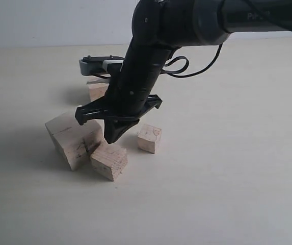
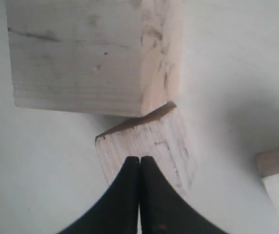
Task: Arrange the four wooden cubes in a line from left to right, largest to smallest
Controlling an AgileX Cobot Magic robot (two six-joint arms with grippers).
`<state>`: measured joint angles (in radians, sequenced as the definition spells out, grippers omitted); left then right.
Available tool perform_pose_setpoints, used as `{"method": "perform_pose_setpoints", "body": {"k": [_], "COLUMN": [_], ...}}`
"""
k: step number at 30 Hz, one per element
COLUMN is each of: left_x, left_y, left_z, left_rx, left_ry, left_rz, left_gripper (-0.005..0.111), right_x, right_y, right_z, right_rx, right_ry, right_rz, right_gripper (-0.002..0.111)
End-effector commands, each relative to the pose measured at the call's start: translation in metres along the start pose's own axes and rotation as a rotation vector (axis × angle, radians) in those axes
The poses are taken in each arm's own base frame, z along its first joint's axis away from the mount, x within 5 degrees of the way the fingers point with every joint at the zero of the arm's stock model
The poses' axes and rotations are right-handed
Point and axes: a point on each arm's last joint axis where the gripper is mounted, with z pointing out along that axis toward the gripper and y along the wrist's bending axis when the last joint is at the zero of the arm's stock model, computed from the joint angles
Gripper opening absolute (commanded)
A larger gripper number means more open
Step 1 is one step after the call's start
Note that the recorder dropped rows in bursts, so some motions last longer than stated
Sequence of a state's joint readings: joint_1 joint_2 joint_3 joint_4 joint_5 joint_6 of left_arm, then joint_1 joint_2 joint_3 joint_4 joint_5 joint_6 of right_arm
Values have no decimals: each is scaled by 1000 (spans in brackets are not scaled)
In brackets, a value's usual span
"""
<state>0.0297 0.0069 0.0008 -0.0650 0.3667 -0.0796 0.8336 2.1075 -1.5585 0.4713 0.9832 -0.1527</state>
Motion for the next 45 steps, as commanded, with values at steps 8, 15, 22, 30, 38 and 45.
{"method": "perform_pose_setpoints", "body": {"k": [8, 15, 22, 30, 38, 45], "left_x": [-1, -1, -1, -1, -1, -1], "left_y": [0, 0, 0, 0, 0, 0], "left_z": [-1, -1, -1, -1, -1, -1], "left_rx": [8, 8, 8, 8, 8, 8], "left_ry": [-14, -14, -14, -14, -14, -14], "left_rz": [0, 0, 0, 0, 0, 0], "left_gripper": [0, 0, 0, 0, 0, 0], "right_x": [-5, -18, -33, -36, -52, -66], "right_y": [-5, -7, -2, -12, -15, -17], "right_z": [32, 32, 16, 35, 47, 39], "right_rx": [-74, -44, -13, 18, 30, 105], "right_ry": [-11, -102, -156, -146, -166, -183], "right_rz": [3, -27, -83, -94, -130, -166], "right_gripper": [0, 0, 0, 0, 0, 0]}}
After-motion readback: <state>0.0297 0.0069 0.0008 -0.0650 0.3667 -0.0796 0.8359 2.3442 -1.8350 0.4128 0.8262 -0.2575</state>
